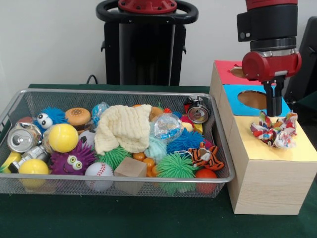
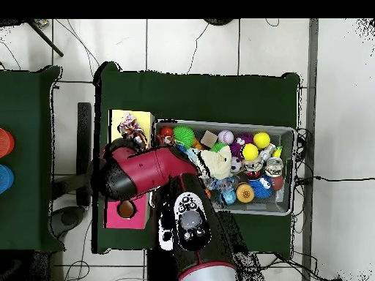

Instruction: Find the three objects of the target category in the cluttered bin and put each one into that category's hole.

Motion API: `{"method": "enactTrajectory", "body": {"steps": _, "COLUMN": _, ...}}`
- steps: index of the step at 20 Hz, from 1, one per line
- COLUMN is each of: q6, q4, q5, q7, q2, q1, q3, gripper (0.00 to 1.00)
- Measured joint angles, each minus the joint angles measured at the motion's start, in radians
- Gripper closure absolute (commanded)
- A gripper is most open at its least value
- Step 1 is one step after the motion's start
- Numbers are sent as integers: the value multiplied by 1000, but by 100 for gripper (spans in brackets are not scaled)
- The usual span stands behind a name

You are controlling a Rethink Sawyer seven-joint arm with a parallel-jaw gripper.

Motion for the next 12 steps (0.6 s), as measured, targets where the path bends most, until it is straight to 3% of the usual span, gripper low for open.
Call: {"method": "enactTrajectory", "body": {"steps": 12, "q6": 0, "q4": -22, "q5": -1, "q7": 0, "q2": 17, "q1": 25, "q3": -22, "gripper": 100}}
